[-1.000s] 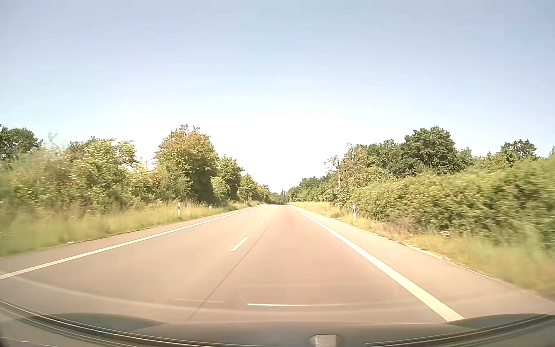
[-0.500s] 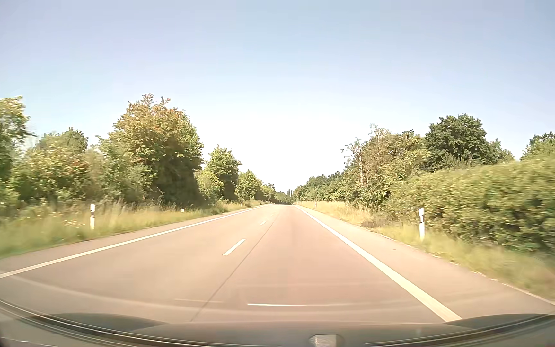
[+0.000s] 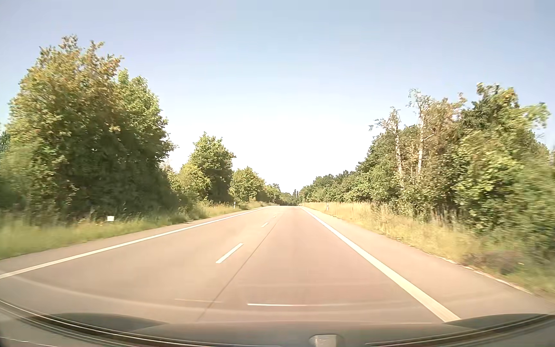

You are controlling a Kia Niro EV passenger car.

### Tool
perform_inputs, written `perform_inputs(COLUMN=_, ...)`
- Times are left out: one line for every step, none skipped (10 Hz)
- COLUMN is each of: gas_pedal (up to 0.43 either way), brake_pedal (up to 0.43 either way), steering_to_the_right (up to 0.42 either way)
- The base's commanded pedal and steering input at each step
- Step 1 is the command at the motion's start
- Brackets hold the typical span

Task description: Follow the waypoints while adhering to traffic rules and regulations

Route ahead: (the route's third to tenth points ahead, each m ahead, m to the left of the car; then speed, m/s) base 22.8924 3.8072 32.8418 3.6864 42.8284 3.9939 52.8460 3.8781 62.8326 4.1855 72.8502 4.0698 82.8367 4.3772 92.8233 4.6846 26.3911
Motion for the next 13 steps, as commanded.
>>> perform_inputs(gas_pedal=0.398, brake_pedal=0.018, steering_to_the_right=-0.004)
perform_inputs(gas_pedal=0.398, brake_pedal=0.018, steering_to_the_right=-0.003)
perform_inputs(gas_pedal=0.398, brake_pedal=0.018, steering_to_the_right=-0.001)
perform_inputs(gas_pedal=0.398, brake_pedal=0.024, steering_to_the_right=-0.001)
perform_inputs(gas_pedal=0.398, brake_pedal=0.018, steering_to_the_right=-0.001)
perform_inputs(gas_pedal=0.398, brake_pedal=0.018, steering_to_the_right=-0.001)
perform_inputs(gas_pedal=0.398, brake_pedal=0.018, steering_to_the_right=0.000)
perform_inputs(gas_pedal=0.398, brake_pedal=0.018, steering_to_the_right=0.000)
perform_inputs(gas_pedal=0.398, brake_pedal=0.018, steering_to_the_right=0.000)
perform_inputs(gas_pedal=0.398, brake_pedal=0.018, steering_to_the_right=0.000)
perform_inputs(gas_pedal=0.398, brake_pedal=0.018, steering_to_the_right=0.000)
perform_inputs(gas_pedal=0.398, brake_pedal=0.018, steering_to_the_right=0.000)
perform_inputs(gas_pedal=0.398, brake_pedal=0.018, steering_to_the_right=0.000)
